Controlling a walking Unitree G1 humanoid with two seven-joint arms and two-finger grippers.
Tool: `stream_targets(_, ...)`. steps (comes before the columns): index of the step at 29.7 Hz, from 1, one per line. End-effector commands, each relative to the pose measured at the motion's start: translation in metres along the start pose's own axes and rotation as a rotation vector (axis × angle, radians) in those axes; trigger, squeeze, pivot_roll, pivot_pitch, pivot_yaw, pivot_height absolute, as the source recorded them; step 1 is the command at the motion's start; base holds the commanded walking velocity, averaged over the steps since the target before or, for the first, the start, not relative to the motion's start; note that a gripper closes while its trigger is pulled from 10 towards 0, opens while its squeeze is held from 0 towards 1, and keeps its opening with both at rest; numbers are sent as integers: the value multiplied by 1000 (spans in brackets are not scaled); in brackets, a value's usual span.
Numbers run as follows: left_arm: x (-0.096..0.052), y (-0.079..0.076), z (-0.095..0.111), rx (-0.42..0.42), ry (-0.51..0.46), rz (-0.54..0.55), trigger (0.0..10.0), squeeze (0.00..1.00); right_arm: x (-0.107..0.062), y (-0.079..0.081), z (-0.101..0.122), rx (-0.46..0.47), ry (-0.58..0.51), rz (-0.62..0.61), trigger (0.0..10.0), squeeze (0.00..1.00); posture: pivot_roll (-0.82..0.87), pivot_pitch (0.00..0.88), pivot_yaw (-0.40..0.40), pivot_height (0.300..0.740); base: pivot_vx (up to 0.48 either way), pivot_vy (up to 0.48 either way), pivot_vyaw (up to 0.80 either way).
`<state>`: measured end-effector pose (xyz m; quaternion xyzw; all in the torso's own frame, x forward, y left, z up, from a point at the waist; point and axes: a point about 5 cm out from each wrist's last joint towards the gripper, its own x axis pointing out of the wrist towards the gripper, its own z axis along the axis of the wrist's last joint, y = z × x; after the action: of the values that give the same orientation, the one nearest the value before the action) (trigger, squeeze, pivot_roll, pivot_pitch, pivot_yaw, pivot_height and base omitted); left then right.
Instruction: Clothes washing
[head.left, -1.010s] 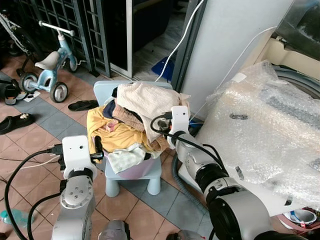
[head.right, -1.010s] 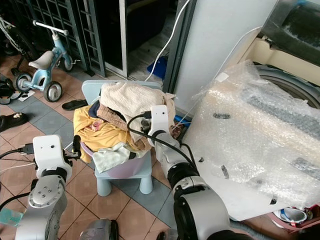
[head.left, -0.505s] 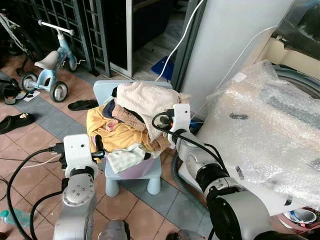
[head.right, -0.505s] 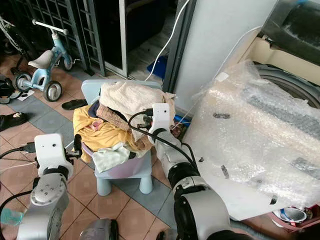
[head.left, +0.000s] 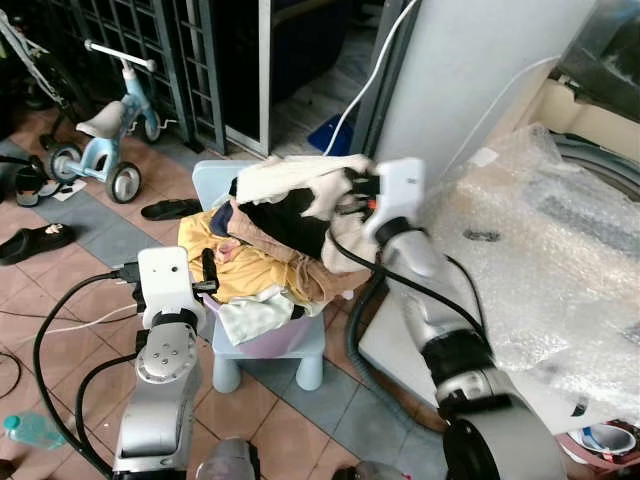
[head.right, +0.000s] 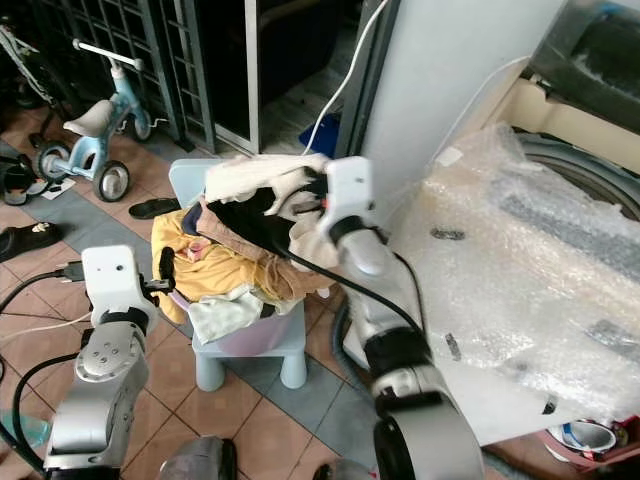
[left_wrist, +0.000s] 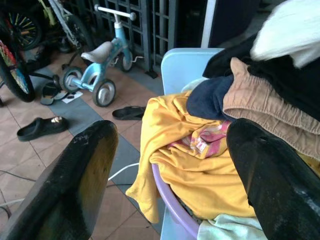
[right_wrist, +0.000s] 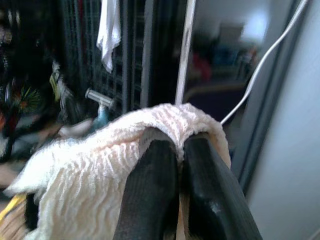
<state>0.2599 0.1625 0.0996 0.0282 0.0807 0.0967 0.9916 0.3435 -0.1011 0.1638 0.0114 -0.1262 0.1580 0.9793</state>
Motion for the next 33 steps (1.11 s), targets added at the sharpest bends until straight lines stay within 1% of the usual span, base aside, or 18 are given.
stream_targets(1,4,-6,4,-5,-21,-25,10000,0,1,-8,27,-41,-108,-25,0,0,4,0,-48,740,0,0,0)
stream_targets(3,8,-8,6,-8,-33,-32,10000,0,-2,-11,36,-64,-137,-35,0,0,-13,0,-38,740,0,0,0)
stream_targets(4,12,-11,9,-9,-45,-45,10000,0,-6,-14,48,-93,-169,-45,0,0,-21,0,-32,740,0,0,0)
stream_targets(8,15,-18,12,12,-78,-84,10000,0,-14,-20,65,-159,-212,-81,0,0,-40,0,-20,740,0,0,0)
stream_targets(12,15,-19,10,3,-71,-91,10000,0,-22,-28,69,-203,-223,-117,0,0,-49,0,-17,740,0,-141,0)
stream_targets(14,13,-19,7,2,-66,-94,10000,0,-30,-34,65,-190,-187,-149,0,0,-54,0,-22,740,0,-362,0)
stream_targets(17,12,-20,1,-4,-49,-97,10000,0,-36,-34,57,-198,-134,-161,0,0,-56,0,-17,740,0,-429,0)
stream_targets(18,12,-21,1,-4,-47,-101,10000,0,-37,-32,54,-186,-119,-164,1255,0,-58,0,-11,740,0,-428,0)
stream_targets(20,12,-21,1,-4,-47,-103,10000,0,-37,-31,54,-178,-115,-167,1255,0,-58,0,-10,740,0,-428,0)
stream_targets(21,13,-22,2,-3,-49,-106,10000,0,-36,-29,53,-163,-111,-177,3608,0,-59,0,0,740,0,-428,0)
stream_targets(22,13,-22,2,-3,-49,-106,10000,0,-36,-29,53,-163,-111,-177,3608,0,-59,0,0,740,0,-428,0)
stream_targets(23,14,-21,3,2,-54,-105,10000,0,-34,-29,55,-146,-117,-182,4353,0,-59,0,5,740,0,-416,-606)
stream_targets(25,16,-19,4,2,-55,-99,10000,0,-33,-28,57,-142,-120,-178,4353,0,-61,0,7,740,0,-416,-600)
stream_targets(26,16,-19,4,3,-55,-98,10000,0,-33,-29,57,-143,-119,-177,4784,0,-62,0,8,740,251,-405,-513)
stream_targets(27,16,-18,3,3,-54,-98,10000,0,-34,-31,57,-143,-112,-181,8000,0,-62,0,9,740,259,-352,0)
stream_targets(28,16,-18,3,3,-53,-99,10000,0,-34,-32,56,-145,-107,-182,9569,0,-62,0,9,740,259,-292,0)
stream_targets(30,16,-18,3,4,-53,-100,10000,0,-35,-33,56,-147,-101,-181,10000,0,-61,0,10,740,257,-270,0)
stream_targets(33,16,-19,4,-7,-66,-97,10000,0,-34,-33,54,-147,-91,-177,10000,0,-59,0,12,740,0,0,0)
